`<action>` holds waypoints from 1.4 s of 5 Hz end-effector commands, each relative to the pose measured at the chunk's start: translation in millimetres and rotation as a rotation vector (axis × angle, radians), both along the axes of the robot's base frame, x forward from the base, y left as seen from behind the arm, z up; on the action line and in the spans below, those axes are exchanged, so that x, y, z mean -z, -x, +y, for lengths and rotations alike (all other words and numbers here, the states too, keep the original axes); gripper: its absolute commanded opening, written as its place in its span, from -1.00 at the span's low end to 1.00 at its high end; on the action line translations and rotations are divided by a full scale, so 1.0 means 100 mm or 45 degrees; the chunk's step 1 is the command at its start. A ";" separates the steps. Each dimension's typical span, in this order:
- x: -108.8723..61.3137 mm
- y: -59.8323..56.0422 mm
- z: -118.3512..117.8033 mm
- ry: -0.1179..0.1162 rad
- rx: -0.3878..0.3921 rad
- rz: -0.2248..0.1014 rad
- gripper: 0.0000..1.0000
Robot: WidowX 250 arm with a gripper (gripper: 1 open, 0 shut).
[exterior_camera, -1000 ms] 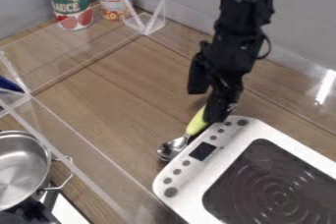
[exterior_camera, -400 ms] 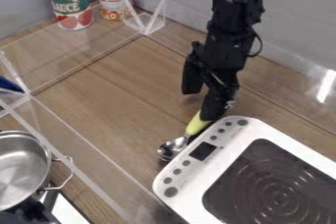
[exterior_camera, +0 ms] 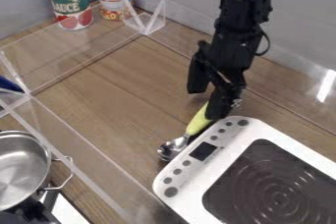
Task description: Put green spoon on the white and black stove top
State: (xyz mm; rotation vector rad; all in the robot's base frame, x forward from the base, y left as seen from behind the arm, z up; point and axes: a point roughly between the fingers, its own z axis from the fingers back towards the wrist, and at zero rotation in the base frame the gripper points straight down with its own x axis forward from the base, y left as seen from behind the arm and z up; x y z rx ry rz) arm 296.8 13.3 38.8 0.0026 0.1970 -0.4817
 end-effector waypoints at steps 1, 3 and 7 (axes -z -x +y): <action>-0.07 0.01 0.07 0.007 0.076 -0.021 1.00; -0.08 0.03 0.27 0.019 0.118 0.005 1.00; -0.11 -0.06 0.36 0.032 0.276 0.001 1.00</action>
